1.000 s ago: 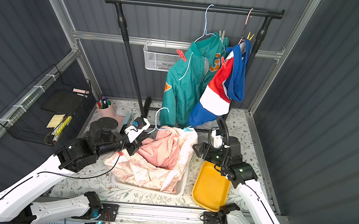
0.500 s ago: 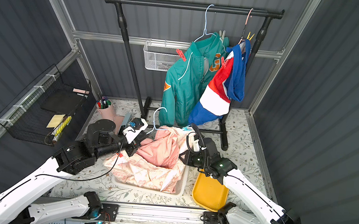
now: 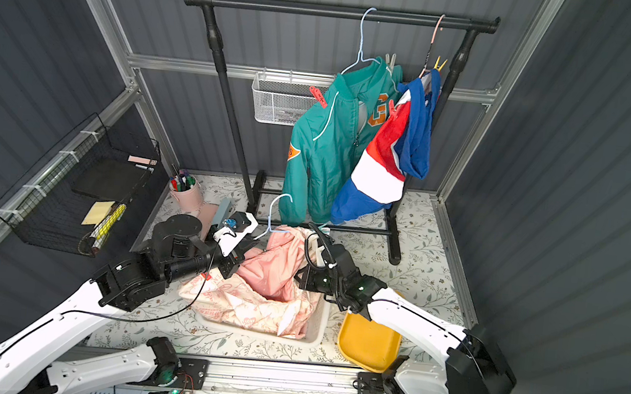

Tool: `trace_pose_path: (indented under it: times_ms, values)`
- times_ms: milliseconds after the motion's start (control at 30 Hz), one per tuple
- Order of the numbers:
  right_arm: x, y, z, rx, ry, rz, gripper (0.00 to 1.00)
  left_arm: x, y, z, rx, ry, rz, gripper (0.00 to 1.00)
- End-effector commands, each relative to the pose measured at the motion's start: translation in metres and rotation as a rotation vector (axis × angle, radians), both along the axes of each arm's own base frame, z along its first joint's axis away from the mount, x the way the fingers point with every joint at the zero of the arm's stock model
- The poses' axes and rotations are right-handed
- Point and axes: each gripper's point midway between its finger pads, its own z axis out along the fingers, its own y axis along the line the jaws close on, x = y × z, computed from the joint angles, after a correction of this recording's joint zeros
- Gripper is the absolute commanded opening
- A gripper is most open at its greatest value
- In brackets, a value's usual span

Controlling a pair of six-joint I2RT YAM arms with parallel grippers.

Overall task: Remove the clothespins securing jackets to the hanger
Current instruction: Remove the clothespin from the hanger.

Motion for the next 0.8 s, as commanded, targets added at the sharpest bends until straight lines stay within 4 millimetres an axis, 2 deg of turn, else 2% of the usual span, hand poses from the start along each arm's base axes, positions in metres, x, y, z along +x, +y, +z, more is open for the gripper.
trace_pose_path:
  times_ms: [0,67,100,133,167,233,333,400,500,600,767]
  values:
    - [-0.001,-0.01,-0.014,-0.032,0.019,-0.062,0.1,0.007,-0.012,0.016,-0.077,-0.069,-0.018,0.0]
    - [-0.001,-0.019,-0.013,-0.05,0.008,-0.085,0.27,0.008,-0.018,0.012,-0.117,-0.074,-0.036,0.0]
    - [-0.002,-0.024,-0.015,-0.067,0.01,-0.099,0.39,0.008,-0.02,0.008,-0.131,-0.071,-0.038,0.0]
    - [-0.003,-0.031,-0.005,-0.058,-0.01,-0.119,0.55,0.01,-0.021,0.005,-0.145,-0.069,-0.029,0.0]
    - [-0.004,-0.037,-0.002,-0.059,-0.018,-0.137,0.67,0.012,-0.022,0.001,-0.152,-0.065,-0.022,0.0]
    - [-0.006,-0.052,0.007,-0.058,-0.041,-0.173,0.79,0.015,-0.024,-0.007,-0.176,-0.047,-0.009,0.0]
    - [-0.007,-0.074,0.027,-0.055,-0.079,-0.218,0.87,0.018,-0.029,-0.024,-0.203,-0.004,0.004,0.0]
    - [-0.005,-0.088,0.044,-0.034,-0.104,-0.256,0.89,0.019,-0.03,-0.032,-0.216,0.015,0.008,0.0]
    - [0.005,-0.109,0.07,0.004,-0.115,-0.326,0.89,0.019,-0.029,-0.038,-0.237,0.014,0.02,0.0]
    - [0.023,-0.123,0.087,0.023,-0.073,-0.385,0.88,0.021,-0.024,-0.039,-0.255,0.0,0.049,0.0]
    - [0.05,-0.12,0.121,0.066,-0.068,-0.408,0.84,0.027,-0.015,-0.026,-0.301,-0.052,0.115,0.0]
